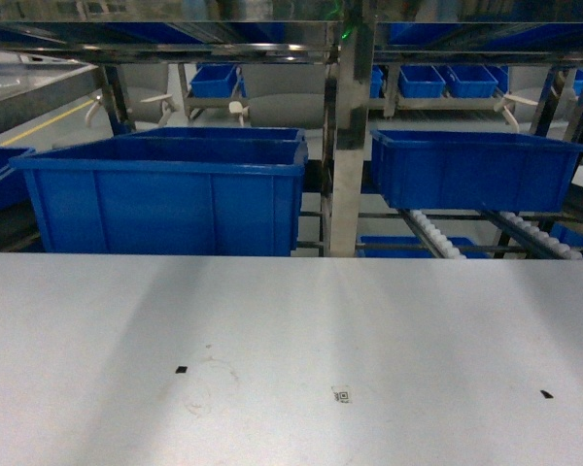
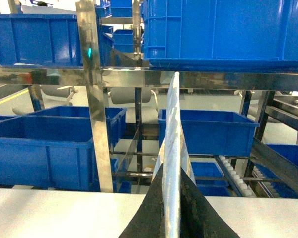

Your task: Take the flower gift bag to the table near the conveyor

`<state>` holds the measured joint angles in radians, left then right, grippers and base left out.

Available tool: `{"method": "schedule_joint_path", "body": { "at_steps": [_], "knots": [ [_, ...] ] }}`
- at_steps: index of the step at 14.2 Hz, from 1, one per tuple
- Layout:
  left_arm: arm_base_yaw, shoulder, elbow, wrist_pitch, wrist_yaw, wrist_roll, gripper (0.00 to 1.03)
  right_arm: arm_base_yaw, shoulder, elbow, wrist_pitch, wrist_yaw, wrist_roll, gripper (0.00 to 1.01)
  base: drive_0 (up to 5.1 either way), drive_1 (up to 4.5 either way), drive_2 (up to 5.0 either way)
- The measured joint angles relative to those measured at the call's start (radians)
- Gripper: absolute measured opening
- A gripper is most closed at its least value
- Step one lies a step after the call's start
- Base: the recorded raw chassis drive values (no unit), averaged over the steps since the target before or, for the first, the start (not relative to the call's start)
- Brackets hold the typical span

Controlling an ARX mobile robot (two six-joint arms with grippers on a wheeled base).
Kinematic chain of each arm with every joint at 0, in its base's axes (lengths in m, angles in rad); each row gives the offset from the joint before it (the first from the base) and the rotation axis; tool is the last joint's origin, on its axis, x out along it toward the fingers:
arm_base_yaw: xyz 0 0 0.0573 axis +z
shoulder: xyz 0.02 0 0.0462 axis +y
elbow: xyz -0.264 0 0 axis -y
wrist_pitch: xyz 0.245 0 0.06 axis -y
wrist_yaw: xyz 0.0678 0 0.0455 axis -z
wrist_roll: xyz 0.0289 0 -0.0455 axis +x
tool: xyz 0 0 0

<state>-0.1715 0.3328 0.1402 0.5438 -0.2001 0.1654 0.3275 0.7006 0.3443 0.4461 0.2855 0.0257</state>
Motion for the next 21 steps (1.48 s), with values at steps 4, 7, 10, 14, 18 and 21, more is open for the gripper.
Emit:
{"method": "schedule_joint_path", "body": {
  "at_steps": [4, 7, 10, 14, 18, 21],
  "knots": [
    [0.0, 0.0, 0.0, 0.001, 0.0, 0.0, 0.02, -0.002, 0.0, 0.0, -0.005, -0.013, 0.0, 0.03, 0.0, 0.0, 0.0],
    [0.0, 0.0, 0.0, 0.001, -0.001, 0.0, 0.02, -0.042, 0.032, -0.025, 0.012, -0.081, 0.001, 0.03, 0.0, 0.0, 0.0],
    [0.0, 0.0, 0.0, 0.001, 0.0, 0.0, 0.02, -0.107, 0.151, -0.047, 0.117, -0.175, 0.001, 0.03, 0.0, 0.0, 0.0],
    [0.0, 0.0, 0.0, 0.0, 0.0, 0.0, 0.02, -0.219, 0.453, -0.045, 0.362, -0.295, -0.021, 0.03, 0.0, 0.0, 0.0],
    [0.0, 0.0, 0.0, 0.0, 0.0, 0.0, 0.02, -0.299, 0.754, 0.025, 0.488, -0.375, -0.065, 0.03, 0.0, 0.0, 0.0],
    [0.0, 0.0, 0.0, 0.0, 0.0, 0.0, 0.02, -0.325, 0.86, 0.058, 0.525, -0.41, -0.08, 0.03, 0.0, 0.0, 0.0]
  ]
}}
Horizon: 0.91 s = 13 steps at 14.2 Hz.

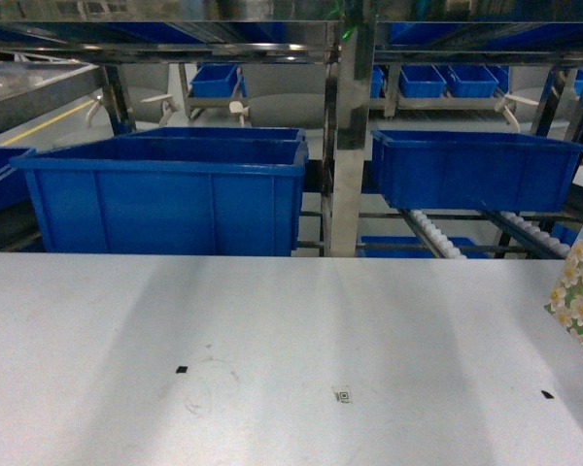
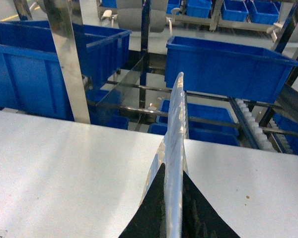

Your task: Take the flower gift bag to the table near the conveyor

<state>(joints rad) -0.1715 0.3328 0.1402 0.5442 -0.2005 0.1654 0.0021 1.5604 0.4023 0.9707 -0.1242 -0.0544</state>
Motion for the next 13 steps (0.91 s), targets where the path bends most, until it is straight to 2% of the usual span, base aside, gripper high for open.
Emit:
{"method": "schedule_joint_path", "body": {
  "at_steps": [3, 6, 11, 13],
  "knots": [
    [0.0, 0.0, 0.0, 0.0, 0.0, 0.0, 0.02, -0.031, 0.139, 0.09, -0.008, -0.041, -0.006, 0.03, 0.0, 0.0, 0.0],
    [0.0, 0.0, 0.0, 0.0, 0.0, 0.0, 0.02, -0.042, 0.238, 0.156, -0.037, -0.056, 0.021, 0.03, 0.0, 0.0, 0.0],
    [0.0, 0.0, 0.0, 0.001, 0.0, 0.0, 0.02, -0.027, 0.309, 0.132, -0.022, -0.046, 0.04, 0.03, 0.0, 0.0, 0.0],
    [0.0, 0.0, 0.0, 0.0, 0.0, 0.0, 0.02, -0.019, 0.332, 0.13, -0.023, -0.037, 0.063, 0.03, 0.0, 0.0, 0.0]
  ]
}}
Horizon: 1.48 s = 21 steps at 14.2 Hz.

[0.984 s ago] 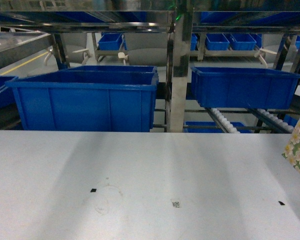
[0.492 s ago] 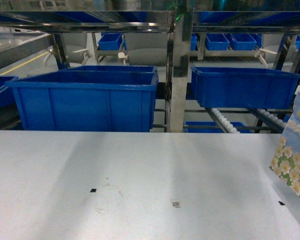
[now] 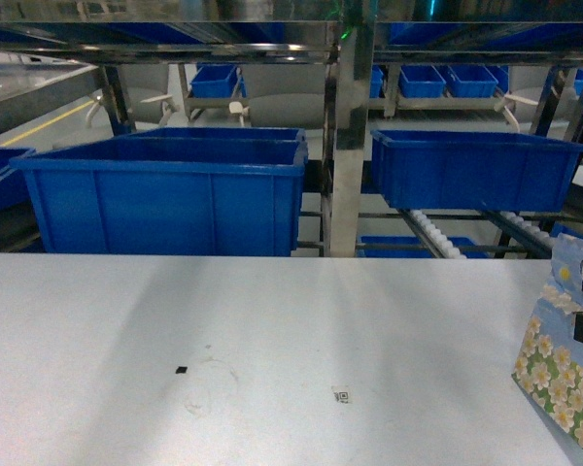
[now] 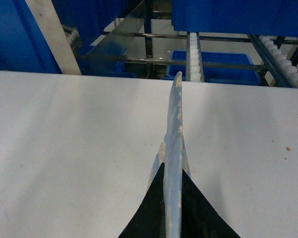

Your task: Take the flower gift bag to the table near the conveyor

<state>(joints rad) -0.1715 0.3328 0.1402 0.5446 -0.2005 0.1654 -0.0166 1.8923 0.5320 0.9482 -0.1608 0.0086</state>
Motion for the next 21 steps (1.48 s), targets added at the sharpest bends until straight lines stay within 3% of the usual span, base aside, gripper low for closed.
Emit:
{"method": "schedule_joint_path", "body": {
  "at_steps": [3, 5, 9, 12, 14, 15, 19, 21],
  "knots": [
    [0.0, 0.0, 0.0, -0.001, 0.0, 0.0, 0.02, 0.01, 0.005, -0.032, 0.051, 0.013, 0.003, 0.03, 0.0, 0.0, 0.0],
    [0.0, 0.0, 0.0, -0.001, 0.0, 0.0, 0.02, -0.007, -0.028, -0.076, 0.051, 0.016, 0.019, 0.05, 0.0, 0.0, 0.0],
    [0.0, 0.0, 0.0, -0.001, 0.0, 0.0, 0.02, -0.031, -0.128, -0.175, 0.066, 0.01, 0.036, 0.6, 0.0, 0.0, 0.0],
    [0.0, 0.0, 0.0, -0.001, 0.0, 0.0, 0.02, -0.03, -0.225, -0.217, 0.069, 0.052, 0.053, 1.0, 0.0, 0.0, 0.0],
    [0.0, 0.0, 0.0, -0.001, 0.0, 0.0, 0.02, -0.029, -0.322, -0.259, 0.049, 0.104, 0.068, 0.98, 0.0, 0.0, 0.0],
    [0.0, 0.0, 0.0, 0.0, 0.0, 0.0, 0.02, -0.014, -0.442, -0.305, 0.022, 0.164, 0.071, 0.98, 0.0, 0.0, 0.0],
    [0.0, 0.0, 0.0, 0.0, 0.0, 0.0, 0.02, 0.022, -0.671, -0.345, -0.117, 0.202, 0.076, 0.98, 0.0, 0.0, 0.0],
    [0.0, 0.0, 0.0, 0.0, 0.0, 0.0, 0.02, 0.063, -0.803, -0.365, -0.207, 0.228, 0.081, 0.98, 0.0, 0.0, 0.0]
  ]
}}
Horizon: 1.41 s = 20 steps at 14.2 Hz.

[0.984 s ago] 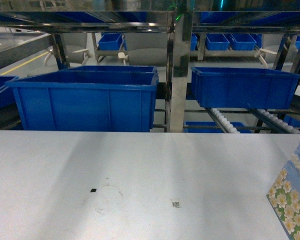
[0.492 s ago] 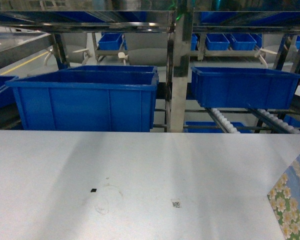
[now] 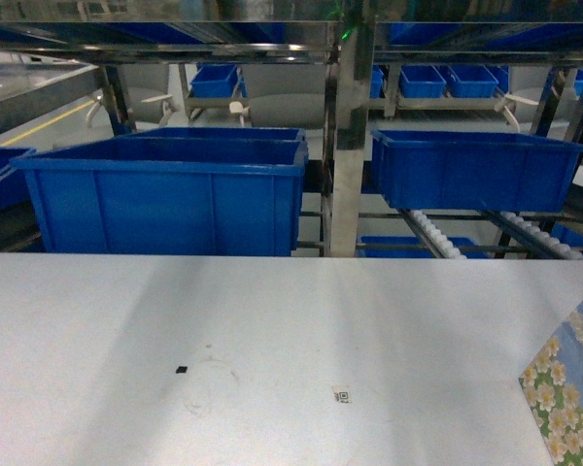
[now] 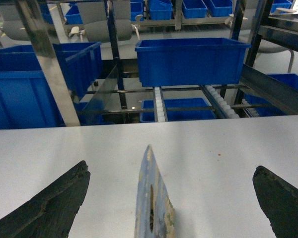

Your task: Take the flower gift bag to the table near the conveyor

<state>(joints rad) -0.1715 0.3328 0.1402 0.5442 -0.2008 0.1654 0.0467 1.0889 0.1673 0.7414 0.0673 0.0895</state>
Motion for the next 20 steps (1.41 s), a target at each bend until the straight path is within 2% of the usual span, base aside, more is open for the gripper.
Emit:
{"method": "schedule_joint_path", "body": {
  "at_steps": [2, 4, 8, 9, 11, 13, 14, 17, 20],
  "knots": [
    [0.0, 0.0, 0.0, 0.0, 0.0, 0.0, 0.02, 0.055, -0.146, -0.022, -0.099, 0.02, 0.0, 0.98, 0.0, 0.0, 0.0],
    [0.0, 0.0, 0.0, 0.0, 0.0, 0.0, 0.02, 0.087, -0.216, -0.031, -0.118, 0.034, -0.012, 0.98, 0.0, 0.0, 0.0],
    [-0.003, 0.001, 0.0, 0.005, -0.002, 0.0, 0.02, 0.09, -0.212, -0.033, -0.121, 0.037, -0.023, 0.98, 0.0, 0.0, 0.0],
    [-0.051, 0.042, -0.004, 0.072, -0.056, 0.005, 0.02, 0.09, -0.212, -0.033, -0.121, 0.037, -0.023, 0.98, 0.0, 0.0, 0.0],
    [-0.19, 0.206, -0.017, 0.241, -0.162, 0.032, 0.02, 0.09, -0.212, -0.033, -0.121, 0.037, -0.023, 0.98, 0.0, 0.0, 0.0],
    [-0.258, 0.394, -0.021, 0.426, -0.222, 0.045, 0.02, 0.09, -0.212, -0.033, -0.121, 0.037, -0.023, 0.98, 0.0, 0.0, 0.0],
    [-0.281, 0.487, -0.021, 0.52, -0.243, 0.05, 0.02, 0.09, -0.212, -0.033, -0.121, 0.037, -0.023, 0.98, 0.0, 0.0, 0.0],
    [-0.291, 0.722, -0.006, 0.718, -0.259, 0.049, 0.02, 0.09, -0.212, -0.033, -0.121, 0.037, -0.023, 0.98, 0.0, 0.0, 0.0],
    [-0.288, 1.024, 0.056, 0.739, -0.257, 0.044, 0.02, 0.09, -0.212, -0.033, -0.121, 0.037, -0.023, 0.98, 0.0, 0.0, 0.0]
  ]
}}
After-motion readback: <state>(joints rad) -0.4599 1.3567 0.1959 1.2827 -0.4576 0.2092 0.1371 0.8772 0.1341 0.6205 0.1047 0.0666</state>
